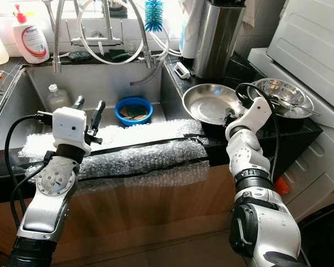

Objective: Kitchen organization

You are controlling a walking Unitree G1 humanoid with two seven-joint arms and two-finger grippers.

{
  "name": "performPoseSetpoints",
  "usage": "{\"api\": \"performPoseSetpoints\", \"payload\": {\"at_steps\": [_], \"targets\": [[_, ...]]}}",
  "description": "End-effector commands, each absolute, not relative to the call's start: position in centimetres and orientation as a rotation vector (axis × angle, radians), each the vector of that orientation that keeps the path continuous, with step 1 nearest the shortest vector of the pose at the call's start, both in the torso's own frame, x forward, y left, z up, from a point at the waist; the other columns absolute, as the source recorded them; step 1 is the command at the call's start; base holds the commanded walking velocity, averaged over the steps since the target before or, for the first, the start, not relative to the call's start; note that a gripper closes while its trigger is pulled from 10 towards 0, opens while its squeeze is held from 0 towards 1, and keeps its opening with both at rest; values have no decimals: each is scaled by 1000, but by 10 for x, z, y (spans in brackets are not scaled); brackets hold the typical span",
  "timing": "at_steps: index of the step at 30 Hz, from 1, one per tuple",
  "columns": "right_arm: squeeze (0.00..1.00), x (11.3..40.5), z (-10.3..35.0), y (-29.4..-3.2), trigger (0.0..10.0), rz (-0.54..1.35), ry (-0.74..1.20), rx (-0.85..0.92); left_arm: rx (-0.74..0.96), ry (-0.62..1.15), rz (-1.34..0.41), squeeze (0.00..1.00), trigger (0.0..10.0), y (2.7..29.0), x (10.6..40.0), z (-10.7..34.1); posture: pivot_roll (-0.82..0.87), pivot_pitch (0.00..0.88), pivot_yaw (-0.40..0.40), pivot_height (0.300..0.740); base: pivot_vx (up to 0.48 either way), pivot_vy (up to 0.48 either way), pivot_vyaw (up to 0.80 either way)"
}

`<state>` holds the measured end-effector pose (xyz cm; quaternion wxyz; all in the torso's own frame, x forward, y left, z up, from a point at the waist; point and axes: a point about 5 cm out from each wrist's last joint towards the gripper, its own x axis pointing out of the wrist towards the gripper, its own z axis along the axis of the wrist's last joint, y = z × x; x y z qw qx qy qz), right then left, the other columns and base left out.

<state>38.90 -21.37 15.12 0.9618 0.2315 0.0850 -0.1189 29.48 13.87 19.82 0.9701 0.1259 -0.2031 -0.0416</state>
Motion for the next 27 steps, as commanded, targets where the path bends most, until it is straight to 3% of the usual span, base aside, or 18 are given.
{"api": "performPoseSetpoints", "payload": {"at_steps": [1, 7, 23, 24, 25, 26, 27], "targets": [[0, 391, 154, -209, 0, -234, 161, 467, 279, -430, -102, 0, 10000, 134, 293, 200, 41, 0, -91, 740, 0, 0, 0], [0, 389, 157, -205, 0, -231, 98, 384, 285, -436, -107, 0, 10000, 132, 292, 200, 40, 0, -88, 740, 0, 0, 0], [0, 380, 189, -214, 0, -298, -257, 452, 310, -516, -78, 0, 10000, 131, 292, 217, 39, 0, -74, 740, 0, 0, 0], [0, 379, 192, -213, 902, -293, -278, 454, 304, -521, -76, 0, 10000, 131, 293, 218, 42, 0, -73, 740, 0, 0, 0], [0, 379, 193, -212, 902, -289, -290, 456, 300, -524, -74, 0, 10000, 131, 293, 219, 42, 0, -73, 740, 0, 0, 0], [0, 379, 195, -211, 6353, -282, -308, 460, 291, -527, -71, 0, 10000, 131, 293, 221, 43, 0, -73, 740, 0, 0, 0], [0, 379, 199, -210, 10000, -267, -335, 471, 274, -527, -66, 0, 10000, 131, 294, 222, 46, 0, -73, 740, 0, 0, 0]]}}
